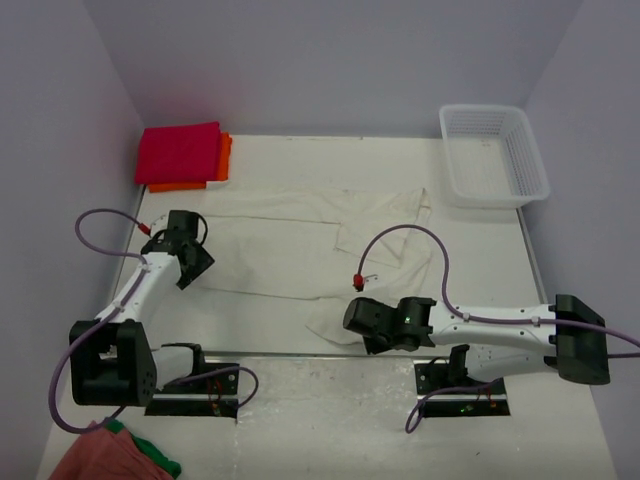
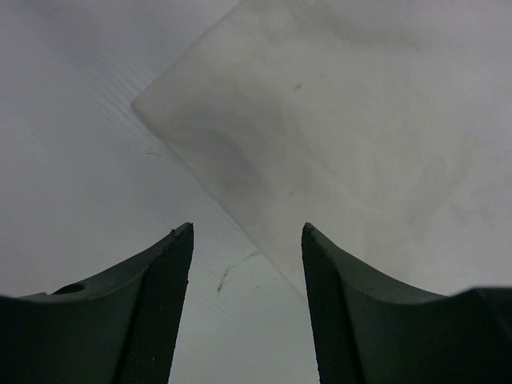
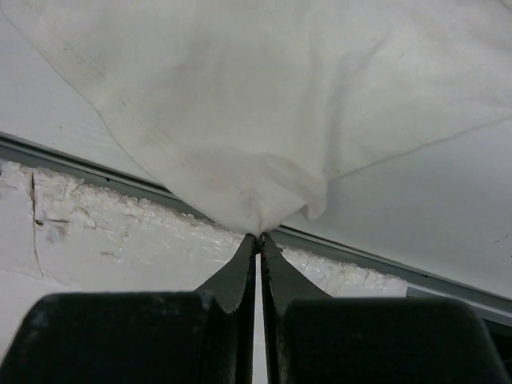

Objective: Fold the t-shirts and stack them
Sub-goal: Grap the side of the flattened tshirt closest away from the robot with both arms

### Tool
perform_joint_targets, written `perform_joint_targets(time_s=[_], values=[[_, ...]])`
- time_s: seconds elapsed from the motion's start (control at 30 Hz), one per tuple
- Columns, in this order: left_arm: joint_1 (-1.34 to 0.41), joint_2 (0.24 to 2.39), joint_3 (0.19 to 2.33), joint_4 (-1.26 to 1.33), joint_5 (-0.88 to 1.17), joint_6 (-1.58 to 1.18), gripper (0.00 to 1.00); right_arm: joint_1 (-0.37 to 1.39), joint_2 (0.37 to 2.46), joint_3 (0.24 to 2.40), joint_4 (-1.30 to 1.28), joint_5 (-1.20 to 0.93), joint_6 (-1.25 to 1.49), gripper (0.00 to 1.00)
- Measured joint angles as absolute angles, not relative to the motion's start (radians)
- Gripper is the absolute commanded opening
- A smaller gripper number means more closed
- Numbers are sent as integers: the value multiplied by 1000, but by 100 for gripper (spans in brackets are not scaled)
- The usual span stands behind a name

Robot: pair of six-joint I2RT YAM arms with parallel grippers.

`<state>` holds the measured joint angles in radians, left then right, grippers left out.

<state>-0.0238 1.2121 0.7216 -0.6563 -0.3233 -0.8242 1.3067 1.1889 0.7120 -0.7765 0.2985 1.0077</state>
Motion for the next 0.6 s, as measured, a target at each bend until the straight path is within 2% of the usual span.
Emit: perform_joint_targets(time_s=[0.3, 0.6], values=[[129, 1184, 722, -739, -286, -854, 58, 1307, 1161, 702, -663, 295, 915, 0], [230, 1242, 722, -757, -266, -846, 52, 1307, 1051, 606, -590, 286, 881, 0]])
